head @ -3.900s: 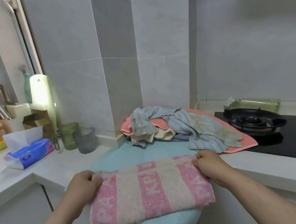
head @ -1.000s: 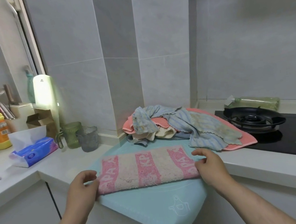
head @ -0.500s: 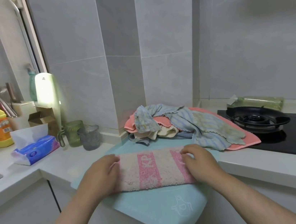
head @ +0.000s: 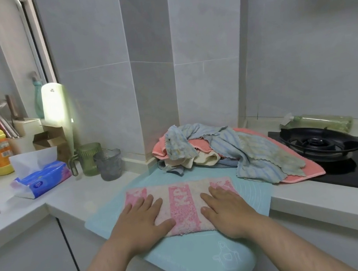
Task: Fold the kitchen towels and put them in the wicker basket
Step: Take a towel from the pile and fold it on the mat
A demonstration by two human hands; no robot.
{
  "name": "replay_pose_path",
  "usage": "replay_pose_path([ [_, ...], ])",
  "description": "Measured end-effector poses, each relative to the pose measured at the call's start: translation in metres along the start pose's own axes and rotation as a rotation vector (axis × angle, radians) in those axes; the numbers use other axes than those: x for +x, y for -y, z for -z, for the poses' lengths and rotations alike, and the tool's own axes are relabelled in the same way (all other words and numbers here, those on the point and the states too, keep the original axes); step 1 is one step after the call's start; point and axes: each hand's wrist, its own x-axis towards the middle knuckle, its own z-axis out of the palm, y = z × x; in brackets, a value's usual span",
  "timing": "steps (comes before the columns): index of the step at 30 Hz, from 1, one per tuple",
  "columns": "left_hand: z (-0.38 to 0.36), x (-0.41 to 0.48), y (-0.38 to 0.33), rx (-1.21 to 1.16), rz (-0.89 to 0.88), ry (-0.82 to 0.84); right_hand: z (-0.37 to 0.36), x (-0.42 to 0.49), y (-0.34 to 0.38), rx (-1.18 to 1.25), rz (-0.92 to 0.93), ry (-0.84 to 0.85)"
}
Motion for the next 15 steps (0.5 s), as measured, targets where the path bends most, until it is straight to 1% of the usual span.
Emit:
replay_pose_path([
  [2, 0.000, 0.000, 0.000, -0.001, 0.003, 0.004, 0.002, 0.001, -0.001, 0.096, -0.026, -0.018],
  [3, 0.000, -0.001, 0.000, 0.001, 0.005, 0.005, 0.003, 0.001, -0.004, 0.179, -0.066, -0.057],
  [5, 0.000, -0.001, 0.000, 0.000, 0.009, 0.014, 0.006, 0.003, -0.011, 0.299, -0.217, -0.186],
  [7, 0.000, -0.002, 0.000, 0.002, 0.013, 0.011, 0.011, 0.002, -0.018, 0.338, -0.401, -0.279],
  [9, 0.000, -0.002, -0.001, 0.002, 0.012, 0.002, 0.018, 0.000, -0.022, 0.433, -0.525, -0.284],
  [10, 0.000, -0.002, -0.001, -0.001, 0.012, 0.003, 0.022, 0.000, -0.024, 0.518, -0.559, -0.273],
  [13, 0.001, -0.003, -0.002, 0.004, 0.011, 0.013, 0.031, 0.005, -0.032, 0.891, -0.624, -0.218],
  [15, 0.002, -0.004, -0.003, 0.008, 0.012, 0.000, 0.037, 0.007, -0.034, 1.105, -0.625, -0.159],
])
